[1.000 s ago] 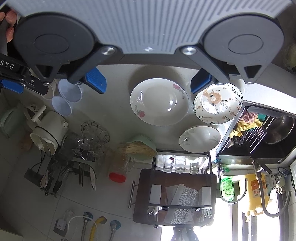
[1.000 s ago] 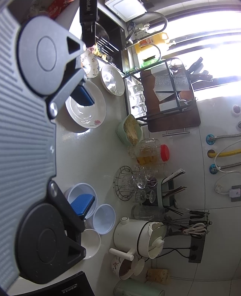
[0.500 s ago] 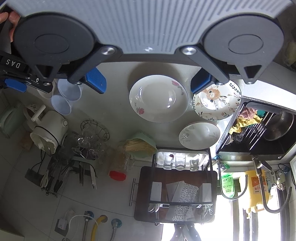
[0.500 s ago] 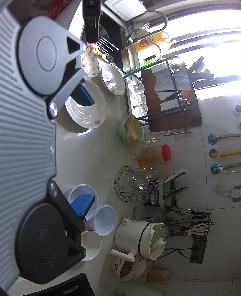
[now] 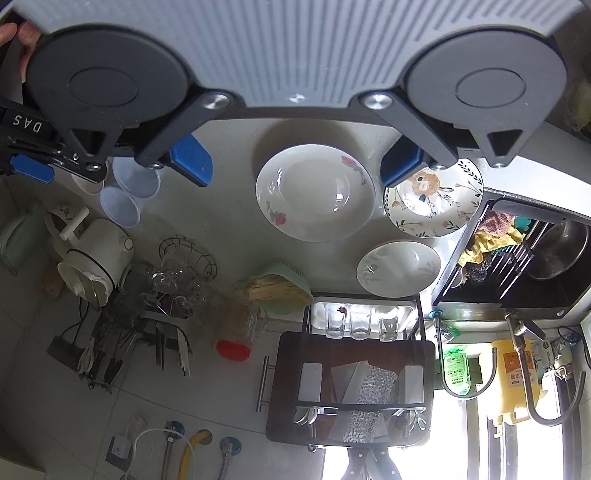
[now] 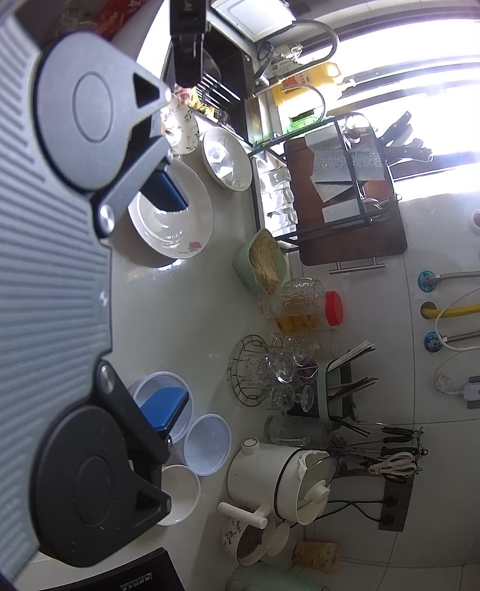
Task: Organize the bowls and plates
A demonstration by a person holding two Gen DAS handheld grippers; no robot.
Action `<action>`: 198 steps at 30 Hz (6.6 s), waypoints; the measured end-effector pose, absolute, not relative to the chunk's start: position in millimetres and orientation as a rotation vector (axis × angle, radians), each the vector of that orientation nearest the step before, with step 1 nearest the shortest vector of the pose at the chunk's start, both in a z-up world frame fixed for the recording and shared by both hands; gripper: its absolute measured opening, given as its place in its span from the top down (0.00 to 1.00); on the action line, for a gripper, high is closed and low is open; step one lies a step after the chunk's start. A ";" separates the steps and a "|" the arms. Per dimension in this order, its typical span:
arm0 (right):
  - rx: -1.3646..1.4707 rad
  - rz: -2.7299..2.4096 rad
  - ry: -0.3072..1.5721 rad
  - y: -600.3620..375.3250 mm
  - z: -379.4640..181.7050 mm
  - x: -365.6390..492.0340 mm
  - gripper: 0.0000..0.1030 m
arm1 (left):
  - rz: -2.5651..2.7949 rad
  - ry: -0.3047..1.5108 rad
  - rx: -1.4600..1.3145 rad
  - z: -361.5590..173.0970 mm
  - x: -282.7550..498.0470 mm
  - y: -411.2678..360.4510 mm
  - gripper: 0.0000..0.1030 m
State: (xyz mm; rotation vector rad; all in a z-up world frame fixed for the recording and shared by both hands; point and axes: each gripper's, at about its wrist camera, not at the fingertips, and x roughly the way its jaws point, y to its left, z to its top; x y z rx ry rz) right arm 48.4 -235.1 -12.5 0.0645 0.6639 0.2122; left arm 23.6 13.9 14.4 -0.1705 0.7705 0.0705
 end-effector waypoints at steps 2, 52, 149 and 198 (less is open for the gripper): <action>0.065 0.210 0.665 -234.7 -12.6 48.8 0.00 | 0.068 0.771 -0.168 14.0 23.6 14.4 0.04; 0.130 0.238 0.701 -155.1 -56.5 83.7 0.00 | 0.107 0.723 -0.116 -10.9 86.3 136.3 0.04; 0.575 0.247 1.114 27.2 -170.3 189.2 0.83 | -0.297 1.139 -0.347 -180.0 245.6 387.1 0.74; 0.625 0.274 1.052 -154.2 -205.1 223.1 0.83 | -0.399 1.309 -0.369 -214.3 334.2 204.4 0.74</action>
